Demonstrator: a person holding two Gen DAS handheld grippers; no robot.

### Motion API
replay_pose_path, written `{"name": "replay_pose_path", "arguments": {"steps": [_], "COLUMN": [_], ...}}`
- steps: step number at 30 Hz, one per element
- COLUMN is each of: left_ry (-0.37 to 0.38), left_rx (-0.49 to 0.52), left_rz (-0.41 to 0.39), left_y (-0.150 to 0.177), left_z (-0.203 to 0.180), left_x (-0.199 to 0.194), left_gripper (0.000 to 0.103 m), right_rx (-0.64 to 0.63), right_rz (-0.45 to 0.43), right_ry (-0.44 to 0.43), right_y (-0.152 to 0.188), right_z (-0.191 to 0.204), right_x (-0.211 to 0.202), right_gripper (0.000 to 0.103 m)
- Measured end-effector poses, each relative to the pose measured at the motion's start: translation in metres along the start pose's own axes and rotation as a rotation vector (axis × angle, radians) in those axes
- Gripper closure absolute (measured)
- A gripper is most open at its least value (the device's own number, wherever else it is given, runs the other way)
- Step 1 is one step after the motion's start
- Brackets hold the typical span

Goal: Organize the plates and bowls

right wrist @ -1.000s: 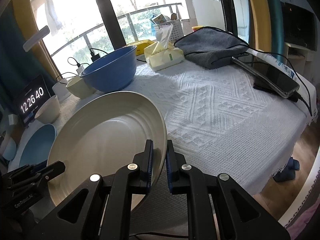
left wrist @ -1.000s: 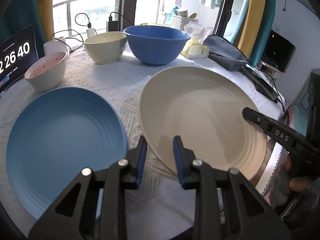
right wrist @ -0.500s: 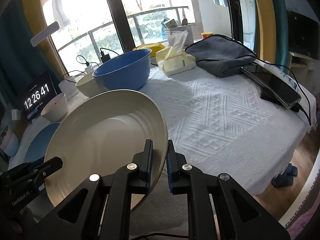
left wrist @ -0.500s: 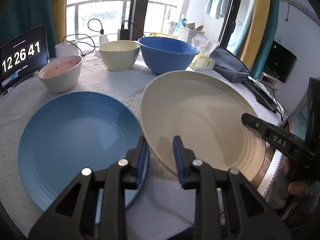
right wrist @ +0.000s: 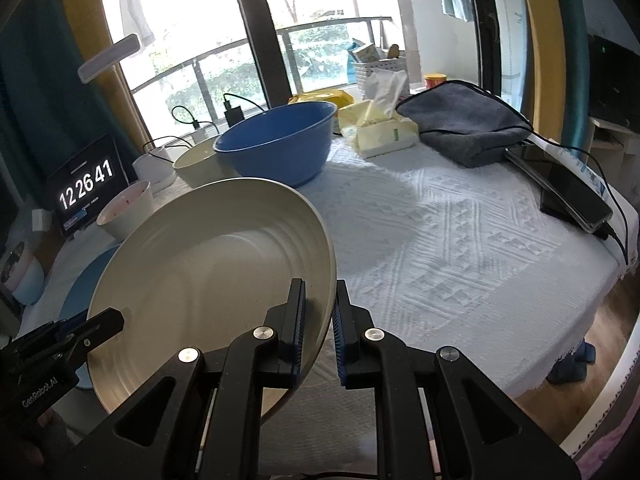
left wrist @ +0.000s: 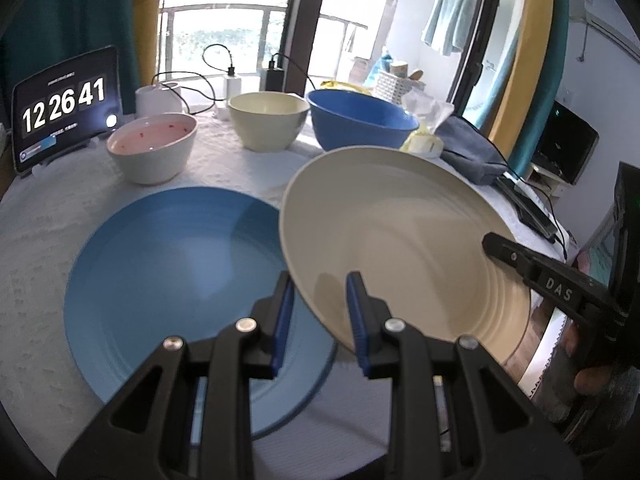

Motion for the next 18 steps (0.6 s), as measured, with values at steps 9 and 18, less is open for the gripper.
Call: {"name": "replay_pose_path", "arguments": {"steps": [9, 18], "left_ry": [-0.001, -0.008], "left_rx": [-0.034, -0.068], "left_rz": [-0.019, -0.037], "left_y": [0.001, 0.004], "left_z": [0.017, 0.037], "left_x": [-0.007, -0.015], "left_gripper": [0.075, 0.075], "right_rx": [-0.033, -0.067], "right_rz": [0.003, 0.008], "right_ry": [-0.005, -0.012], "right_y": [-0.003, -0.006], "right_z": [0.021, 0.042], "right_x": [0.001, 0.005], "right_gripper": [0.088, 0.088]}}
Point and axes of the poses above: each gripper's, at about its wrist camera, not at the fingertips, and x roughly the way its jaws point, z to its left, y to its underside, the point moved 10 cm from there along x, roughly the way its jaws point, and after that the axes turned 15 degrees about z, right-handed, at the moved point
